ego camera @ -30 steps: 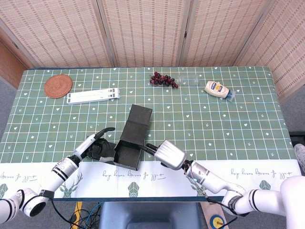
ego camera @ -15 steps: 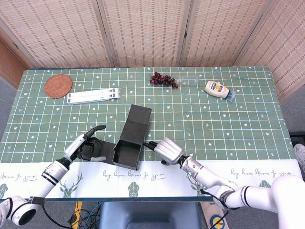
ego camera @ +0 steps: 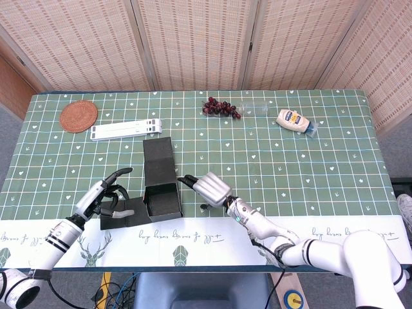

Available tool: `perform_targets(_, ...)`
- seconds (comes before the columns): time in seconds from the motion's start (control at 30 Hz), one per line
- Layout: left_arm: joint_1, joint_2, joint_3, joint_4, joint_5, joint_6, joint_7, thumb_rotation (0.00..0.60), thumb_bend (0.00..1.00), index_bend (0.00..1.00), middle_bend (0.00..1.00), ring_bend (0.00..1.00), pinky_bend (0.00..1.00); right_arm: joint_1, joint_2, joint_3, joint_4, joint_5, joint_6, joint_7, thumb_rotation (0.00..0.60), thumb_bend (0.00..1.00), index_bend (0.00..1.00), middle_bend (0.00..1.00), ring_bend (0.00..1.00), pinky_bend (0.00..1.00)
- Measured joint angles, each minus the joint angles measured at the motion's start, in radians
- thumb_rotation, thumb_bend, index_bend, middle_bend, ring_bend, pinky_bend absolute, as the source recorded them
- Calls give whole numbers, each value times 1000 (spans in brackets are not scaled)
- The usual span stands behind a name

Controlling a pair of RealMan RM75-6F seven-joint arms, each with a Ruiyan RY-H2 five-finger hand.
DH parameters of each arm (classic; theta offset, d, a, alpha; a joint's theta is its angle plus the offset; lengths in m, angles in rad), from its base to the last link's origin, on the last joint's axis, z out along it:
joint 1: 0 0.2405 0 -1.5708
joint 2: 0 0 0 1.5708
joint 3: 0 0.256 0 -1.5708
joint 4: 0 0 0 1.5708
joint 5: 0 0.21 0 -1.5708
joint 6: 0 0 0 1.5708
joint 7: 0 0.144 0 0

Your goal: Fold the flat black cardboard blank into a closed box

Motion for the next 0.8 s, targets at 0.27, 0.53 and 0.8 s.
perform_targets(0.27, 7, -3, 1, 4, 26, 2, -34, 600, 112, 132, 91, 462, 770, -100, 6, 19, -133, 181, 29, 112, 600, 10, 0, 139, 781, 1000)
perform_targets(0.53, 10, 7, 6, -22, 50, 10, -29, 600, 113, 132, 91, 462, 770, -145, -33, 77, -195, 413, 23, 177, 600, 0, 0, 102, 776, 1000)
perform_targets(0.8, 15, 16, 13, -32, 59, 11, -33, 600, 112, 131, 90, 461, 770, -123, -129, 120, -162, 499, 12, 178, 600, 0, 0, 102, 776, 1000)
